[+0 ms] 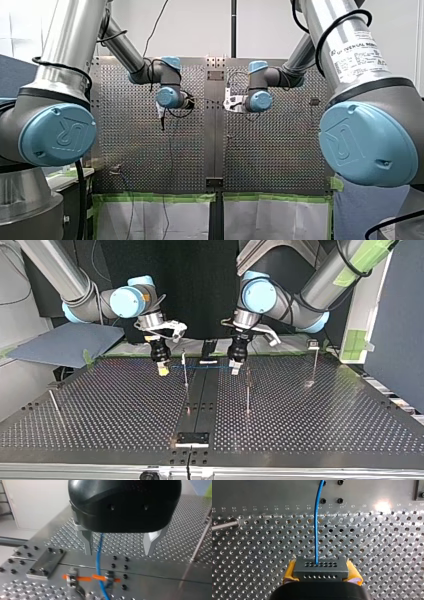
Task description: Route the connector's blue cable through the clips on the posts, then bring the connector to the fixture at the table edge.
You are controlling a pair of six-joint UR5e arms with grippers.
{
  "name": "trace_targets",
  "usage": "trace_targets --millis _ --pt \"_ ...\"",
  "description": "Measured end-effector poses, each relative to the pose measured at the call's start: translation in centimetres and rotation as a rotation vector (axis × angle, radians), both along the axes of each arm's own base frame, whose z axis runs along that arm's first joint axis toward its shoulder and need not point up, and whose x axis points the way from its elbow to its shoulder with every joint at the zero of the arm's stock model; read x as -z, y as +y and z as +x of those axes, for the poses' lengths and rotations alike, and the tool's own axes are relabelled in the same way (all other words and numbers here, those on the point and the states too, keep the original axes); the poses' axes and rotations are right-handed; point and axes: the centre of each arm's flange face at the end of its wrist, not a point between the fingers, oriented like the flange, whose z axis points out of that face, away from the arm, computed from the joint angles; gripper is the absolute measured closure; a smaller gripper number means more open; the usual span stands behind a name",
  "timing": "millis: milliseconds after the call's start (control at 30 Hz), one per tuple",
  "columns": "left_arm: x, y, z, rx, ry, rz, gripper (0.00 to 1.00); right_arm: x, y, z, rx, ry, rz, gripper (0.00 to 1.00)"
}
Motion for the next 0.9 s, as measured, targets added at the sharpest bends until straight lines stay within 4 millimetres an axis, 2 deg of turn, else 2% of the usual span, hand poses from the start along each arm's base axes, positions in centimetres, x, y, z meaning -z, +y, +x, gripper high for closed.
trace_targets --millis 433,900 --pt "-0.8 -0.5 0.5 -0.083 -0.015 0.024 0.0 0.0 0.0 0.0 0.0 0.0 -0.001 1.0" --pt "-1.1 -1.9 -0.2 -0.074 -0.033 0.017 0.0 0.1 0.0 0.0 -0.001 0.001 0.002 1.0"
